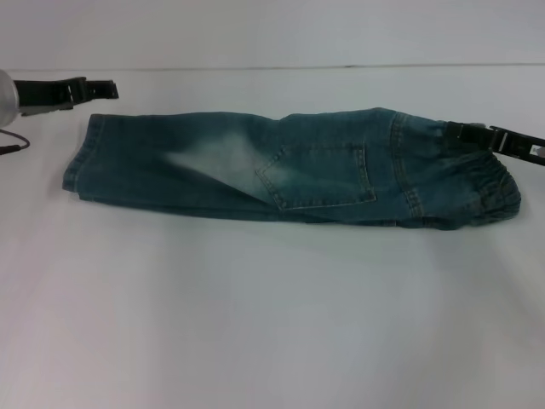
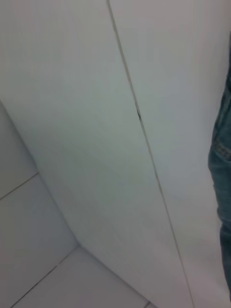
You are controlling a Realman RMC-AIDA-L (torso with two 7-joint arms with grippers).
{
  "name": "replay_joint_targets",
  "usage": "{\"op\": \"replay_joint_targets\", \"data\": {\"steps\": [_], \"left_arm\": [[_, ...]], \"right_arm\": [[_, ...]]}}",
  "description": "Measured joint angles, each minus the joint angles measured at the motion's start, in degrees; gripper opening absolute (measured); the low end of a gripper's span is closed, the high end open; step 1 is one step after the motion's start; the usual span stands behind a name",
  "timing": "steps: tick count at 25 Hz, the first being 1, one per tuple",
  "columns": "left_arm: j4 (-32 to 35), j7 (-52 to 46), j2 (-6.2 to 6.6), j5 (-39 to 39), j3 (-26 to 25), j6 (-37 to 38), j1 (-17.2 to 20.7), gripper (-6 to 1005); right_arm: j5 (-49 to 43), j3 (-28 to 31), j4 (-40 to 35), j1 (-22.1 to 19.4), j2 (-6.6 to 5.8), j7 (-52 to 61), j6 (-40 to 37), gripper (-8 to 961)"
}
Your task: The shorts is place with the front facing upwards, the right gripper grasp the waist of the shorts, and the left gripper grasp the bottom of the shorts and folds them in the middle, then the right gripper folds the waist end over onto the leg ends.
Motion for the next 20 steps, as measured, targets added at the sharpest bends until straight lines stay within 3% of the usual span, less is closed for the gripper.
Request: {"op": "replay_joint_targets", "data": {"steps": [6,8,14,20], "left_arm": [[2.3,13.3,0.36,-15.7,-0.6,8.9,4.2,849],[2.4,16.4,0.55,-17.2,-1.7,13.7,4.7,855],[2.4,24.8,0.85,-17.7,-4.5,30.8,5.4,863],[2.4,30.6,0.62,-17.4,-4.2,41.2,6.5,860]], "right_arm": [[-0.1,-1.3,-0.2,-0.2,-2.62,1.6,-2.9,534],[-0.1,-2.4,-0.5,-0.3,-3.55,2.6,-3.8,771],[-0.2,-5.1,-4.2,-0.9,-6.03,7.5,-7.1,922],[-2.0,-5.6,-13.0,-1.5,-7.26,14.7,-13.6,919]]}}
